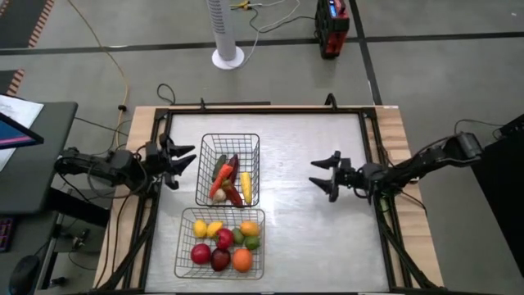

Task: Sort produce into baskets
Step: Return to Home Position

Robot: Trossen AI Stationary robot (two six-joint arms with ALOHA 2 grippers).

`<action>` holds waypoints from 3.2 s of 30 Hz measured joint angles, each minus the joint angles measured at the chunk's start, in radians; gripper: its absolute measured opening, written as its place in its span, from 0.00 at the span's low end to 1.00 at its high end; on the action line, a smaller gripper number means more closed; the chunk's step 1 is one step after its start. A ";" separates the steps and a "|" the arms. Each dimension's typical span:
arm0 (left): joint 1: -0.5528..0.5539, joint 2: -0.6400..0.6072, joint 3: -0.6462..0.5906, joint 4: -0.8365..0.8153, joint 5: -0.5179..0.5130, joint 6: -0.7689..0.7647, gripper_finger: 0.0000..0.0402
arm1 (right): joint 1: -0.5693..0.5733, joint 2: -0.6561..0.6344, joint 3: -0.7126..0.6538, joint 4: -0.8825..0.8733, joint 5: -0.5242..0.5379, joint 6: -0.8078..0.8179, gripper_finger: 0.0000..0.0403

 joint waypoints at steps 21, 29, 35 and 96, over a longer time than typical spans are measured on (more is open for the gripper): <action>0.000 -0.118 0.000 -0.105 -0.080 0.041 0.34 | -0.114 -0.443 -0.021 -0.441 -0.027 -0.004 0.84; 0.000 -0.183 0.000 -0.205 -0.079 0.032 0.34 | -0.130 -0.704 -0.021 -0.759 -0.080 0.036 0.84; 0.000 -0.183 -0.056 -0.211 -0.048 -0.008 0.34 | -0.130 -0.839 0.053 -0.988 -0.096 -0.004 0.84; 0.002 -0.187 -0.283 -0.125 0.341 0.034 0.34 | -0.133 -1.032 0.124 -1.276 -0.081 -0.008 0.85</action>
